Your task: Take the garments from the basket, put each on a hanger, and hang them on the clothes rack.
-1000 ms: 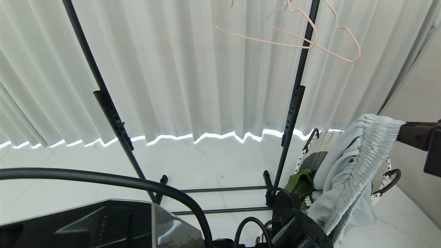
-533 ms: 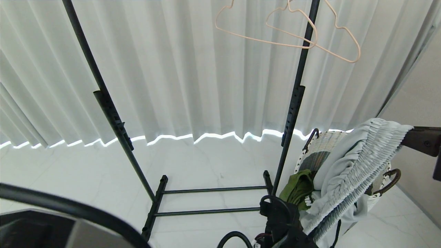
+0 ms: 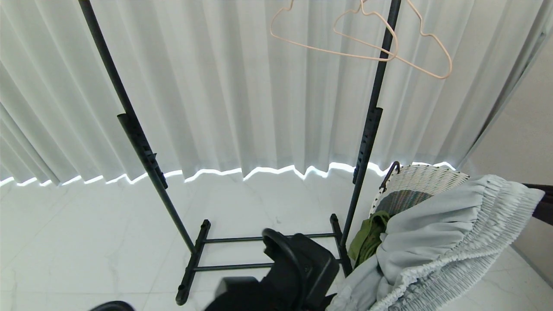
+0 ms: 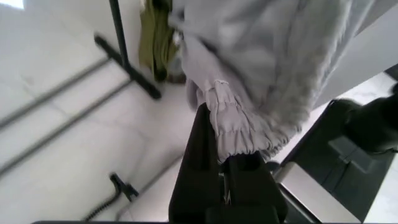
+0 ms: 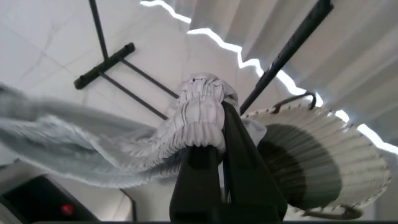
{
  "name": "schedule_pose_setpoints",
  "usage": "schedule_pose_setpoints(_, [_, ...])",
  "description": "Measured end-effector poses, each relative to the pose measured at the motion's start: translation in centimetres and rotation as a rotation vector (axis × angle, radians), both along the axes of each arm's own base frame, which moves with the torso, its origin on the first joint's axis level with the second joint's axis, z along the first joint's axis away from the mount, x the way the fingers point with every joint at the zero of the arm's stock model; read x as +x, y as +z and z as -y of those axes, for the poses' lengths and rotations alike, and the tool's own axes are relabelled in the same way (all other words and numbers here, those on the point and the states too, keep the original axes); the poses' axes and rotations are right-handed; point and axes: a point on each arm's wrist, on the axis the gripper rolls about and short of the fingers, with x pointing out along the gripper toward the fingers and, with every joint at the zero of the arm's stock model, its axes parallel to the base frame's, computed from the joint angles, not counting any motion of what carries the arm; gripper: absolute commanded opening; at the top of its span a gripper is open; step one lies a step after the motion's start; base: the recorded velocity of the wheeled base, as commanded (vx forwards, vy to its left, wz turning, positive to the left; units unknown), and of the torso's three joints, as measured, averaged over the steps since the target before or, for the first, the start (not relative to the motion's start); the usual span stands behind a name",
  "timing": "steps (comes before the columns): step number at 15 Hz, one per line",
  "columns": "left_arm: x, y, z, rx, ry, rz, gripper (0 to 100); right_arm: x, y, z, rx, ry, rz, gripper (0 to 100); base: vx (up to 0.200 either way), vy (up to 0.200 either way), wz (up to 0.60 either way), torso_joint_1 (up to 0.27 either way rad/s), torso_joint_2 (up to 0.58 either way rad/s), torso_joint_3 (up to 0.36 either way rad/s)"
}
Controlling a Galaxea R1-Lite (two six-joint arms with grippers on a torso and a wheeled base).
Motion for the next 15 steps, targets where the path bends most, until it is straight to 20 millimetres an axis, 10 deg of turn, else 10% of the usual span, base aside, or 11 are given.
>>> schedule_pose_setpoints(15, [-6.8,8.9,-13.6,-0.063,-0.286,0.419,0,-0.6,-0.1,-2.2,-0.132,0.196,0.072,0,0.0,0.0,0.0,0.0,0.0,0.0])
